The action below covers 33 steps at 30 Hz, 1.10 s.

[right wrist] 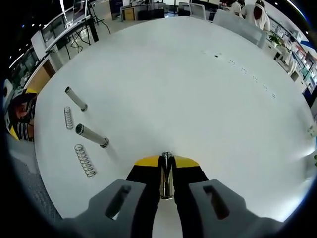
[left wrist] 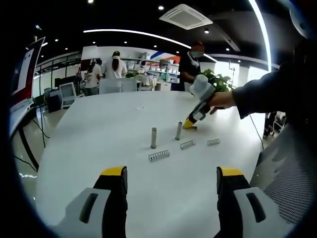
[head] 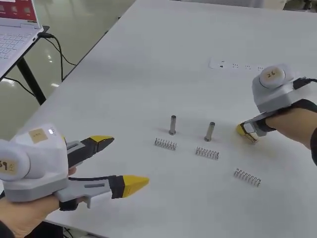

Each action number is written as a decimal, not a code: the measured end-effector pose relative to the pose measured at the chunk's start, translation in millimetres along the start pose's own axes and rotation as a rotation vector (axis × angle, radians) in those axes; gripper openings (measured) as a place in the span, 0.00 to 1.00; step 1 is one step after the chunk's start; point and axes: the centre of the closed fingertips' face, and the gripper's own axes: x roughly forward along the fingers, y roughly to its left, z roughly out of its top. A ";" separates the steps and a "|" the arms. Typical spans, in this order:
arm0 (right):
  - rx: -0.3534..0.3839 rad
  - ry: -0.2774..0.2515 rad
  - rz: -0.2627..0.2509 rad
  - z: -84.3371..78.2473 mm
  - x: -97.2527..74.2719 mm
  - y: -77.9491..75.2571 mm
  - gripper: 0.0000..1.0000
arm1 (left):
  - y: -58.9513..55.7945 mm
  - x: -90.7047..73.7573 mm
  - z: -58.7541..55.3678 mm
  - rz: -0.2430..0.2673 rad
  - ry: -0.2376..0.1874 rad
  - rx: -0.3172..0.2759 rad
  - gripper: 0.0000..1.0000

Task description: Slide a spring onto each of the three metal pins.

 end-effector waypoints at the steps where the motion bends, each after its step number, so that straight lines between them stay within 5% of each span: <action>1: -0.001 -0.002 -0.002 0.2 -0.6 -0.3 0.10 | 0.0 0.2 0.0 0.000 0.000 0.000 0.72; 33: 0.008 -0.078 -0.022 -0.8 -33.9 5.9 0.10 | -9.3 2.1 9.0 -0.028 -0.010 0.027 0.72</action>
